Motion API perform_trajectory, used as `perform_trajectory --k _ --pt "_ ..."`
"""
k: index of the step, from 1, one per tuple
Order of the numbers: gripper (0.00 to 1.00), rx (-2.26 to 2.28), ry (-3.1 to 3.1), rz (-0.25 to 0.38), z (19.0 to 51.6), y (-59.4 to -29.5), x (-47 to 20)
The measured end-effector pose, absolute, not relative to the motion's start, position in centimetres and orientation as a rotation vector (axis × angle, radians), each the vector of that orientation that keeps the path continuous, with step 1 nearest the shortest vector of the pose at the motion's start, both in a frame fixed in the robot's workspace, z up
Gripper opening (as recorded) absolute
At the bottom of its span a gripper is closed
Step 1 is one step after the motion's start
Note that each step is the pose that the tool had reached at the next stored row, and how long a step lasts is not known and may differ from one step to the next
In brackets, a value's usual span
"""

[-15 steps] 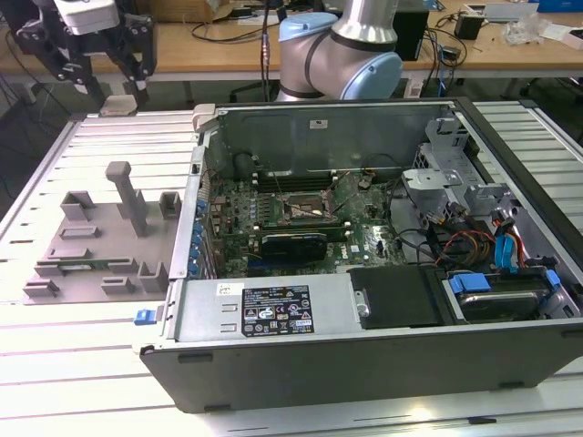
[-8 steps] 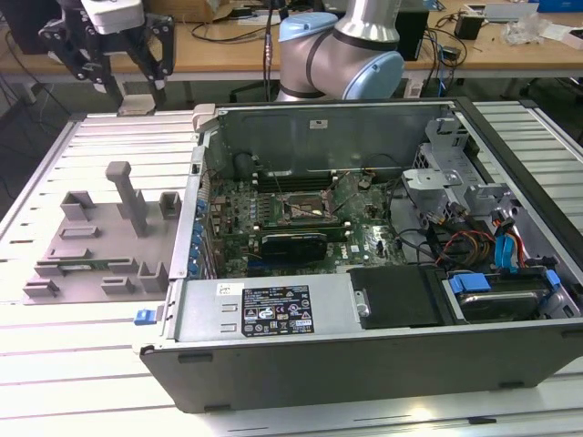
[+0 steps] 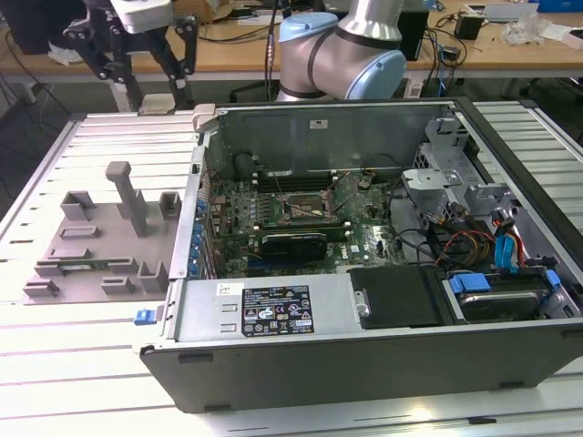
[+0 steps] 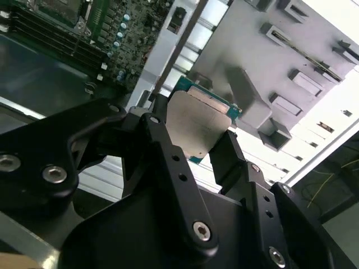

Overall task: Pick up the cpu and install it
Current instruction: 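Pick up the cpu and move it towards the insertion slot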

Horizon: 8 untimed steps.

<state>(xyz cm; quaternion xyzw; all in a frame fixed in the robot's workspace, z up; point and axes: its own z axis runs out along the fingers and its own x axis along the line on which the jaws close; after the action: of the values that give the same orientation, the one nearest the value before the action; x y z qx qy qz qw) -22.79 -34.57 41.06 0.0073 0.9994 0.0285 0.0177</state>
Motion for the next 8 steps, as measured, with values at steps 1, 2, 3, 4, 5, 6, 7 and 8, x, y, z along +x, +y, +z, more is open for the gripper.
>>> perform_trajectory --k 1,2,3,4,5,6,7,8 --pt "0.55 0.023 3.105 0.088 41.1 -34.6 -22.4" --pt "0.55 0.022 3.105 0.088 41.1 -34.6 -22.1" --pt "0.55 0.023 3.105 0.088 41.1 -34.6 -21.3" --pt "0.55 0.023 3.105 0.088 41.1 -34.6 -20.6" --pt "0.55 0.022 3.105 0.089 41.1 -34.6 -20.2" --pt "0.55 0.022 3.105 0.088 41.1 -34.6 -19.9" --pt "0.55 0.023 3.105 0.088 41.1 -34.6 -19.3" --pt "0.55 0.023 3.105 0.088 41.1 -34.6 -18.9"
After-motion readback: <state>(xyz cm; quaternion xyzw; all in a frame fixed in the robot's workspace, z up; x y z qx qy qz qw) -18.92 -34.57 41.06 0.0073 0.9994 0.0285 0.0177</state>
